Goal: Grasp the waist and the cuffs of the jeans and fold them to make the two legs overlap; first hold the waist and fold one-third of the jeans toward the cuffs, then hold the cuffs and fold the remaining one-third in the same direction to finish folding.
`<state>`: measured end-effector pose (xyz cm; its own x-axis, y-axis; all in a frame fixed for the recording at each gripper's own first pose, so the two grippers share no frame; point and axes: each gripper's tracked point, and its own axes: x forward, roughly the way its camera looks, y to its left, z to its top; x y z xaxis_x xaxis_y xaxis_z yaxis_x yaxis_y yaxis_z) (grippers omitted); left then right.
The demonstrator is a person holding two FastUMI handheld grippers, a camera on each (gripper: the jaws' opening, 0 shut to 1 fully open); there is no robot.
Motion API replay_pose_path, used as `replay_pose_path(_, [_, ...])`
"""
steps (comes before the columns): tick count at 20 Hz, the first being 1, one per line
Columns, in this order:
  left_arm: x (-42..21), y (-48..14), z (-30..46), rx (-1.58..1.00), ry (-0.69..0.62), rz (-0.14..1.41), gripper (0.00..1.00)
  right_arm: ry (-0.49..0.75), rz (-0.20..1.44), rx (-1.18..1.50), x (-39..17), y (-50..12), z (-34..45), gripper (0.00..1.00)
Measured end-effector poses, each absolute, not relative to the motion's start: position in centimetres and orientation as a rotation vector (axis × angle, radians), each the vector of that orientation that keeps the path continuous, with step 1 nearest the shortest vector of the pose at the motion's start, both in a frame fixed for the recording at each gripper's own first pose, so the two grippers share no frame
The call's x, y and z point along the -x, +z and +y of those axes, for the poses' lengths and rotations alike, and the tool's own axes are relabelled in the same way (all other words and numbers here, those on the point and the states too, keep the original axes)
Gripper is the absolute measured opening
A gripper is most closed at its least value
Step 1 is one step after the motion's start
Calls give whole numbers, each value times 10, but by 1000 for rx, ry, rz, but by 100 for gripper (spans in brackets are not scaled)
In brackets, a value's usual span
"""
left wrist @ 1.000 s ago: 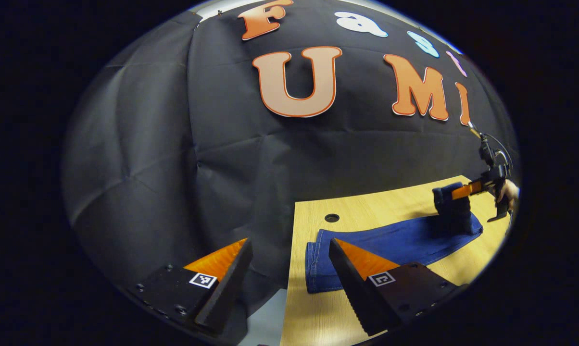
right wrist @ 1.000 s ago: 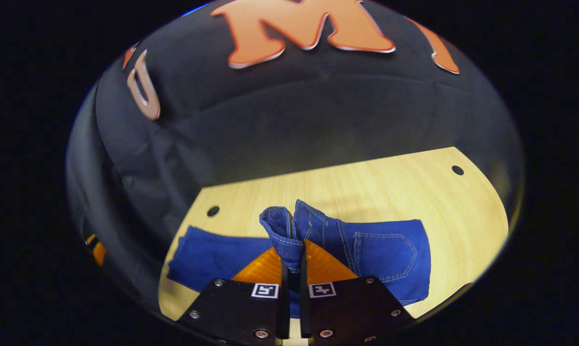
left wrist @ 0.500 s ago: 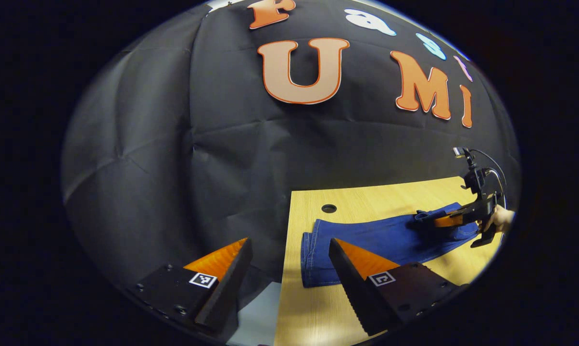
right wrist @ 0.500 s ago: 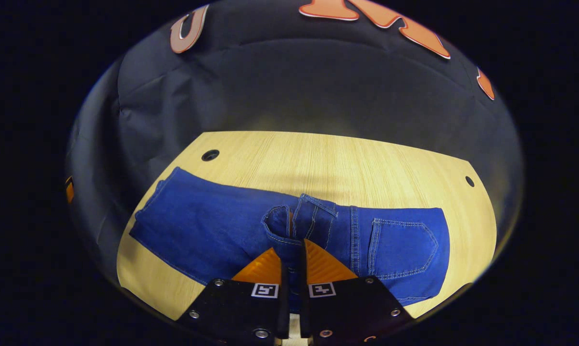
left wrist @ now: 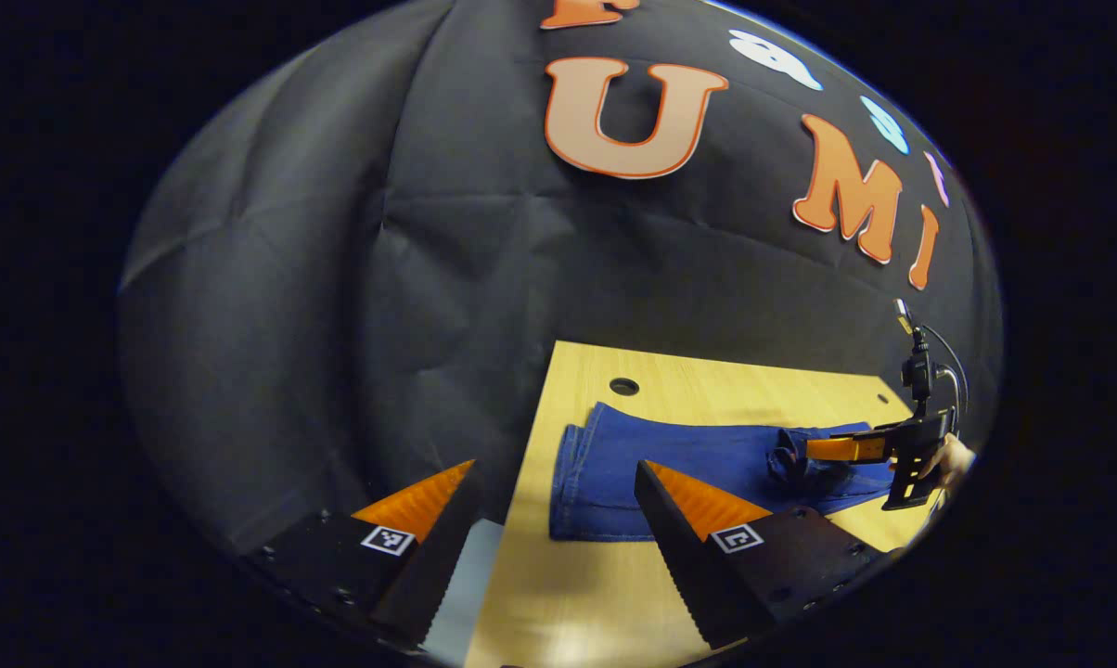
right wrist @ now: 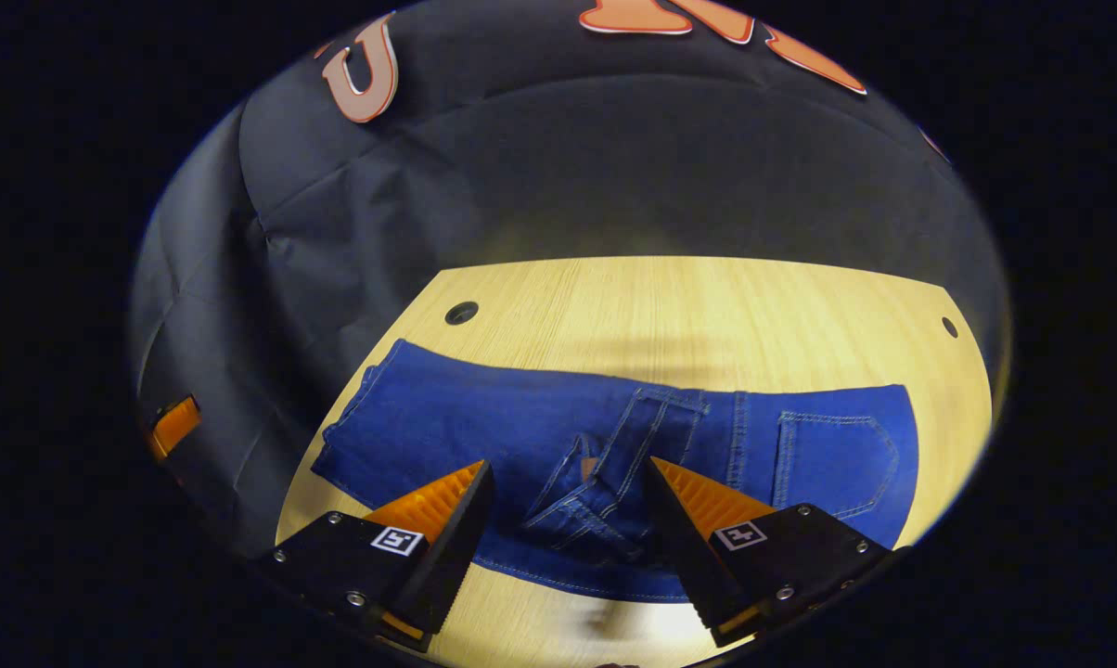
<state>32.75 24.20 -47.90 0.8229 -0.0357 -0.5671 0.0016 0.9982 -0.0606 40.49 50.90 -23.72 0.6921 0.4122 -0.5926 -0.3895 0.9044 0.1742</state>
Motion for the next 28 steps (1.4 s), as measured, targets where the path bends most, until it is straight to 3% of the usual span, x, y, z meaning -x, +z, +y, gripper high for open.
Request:
replay_pose_path(5, [-318,-522,225,640,26,685,97,431,645,-85,-411,-210,476,98])
replay_pose_path(9, [-311,-535,243,851,116,697,97,414,655,-144,-414,-202,449,98])
replay_pose_path(19, [-345,-609,249,950,218,784,98,356,693,-230,-420,-209,397,98])
replay_pose_path(28, [-397,-614,235,959,230,721,97,322,720,-288,-417,-218,377,98])
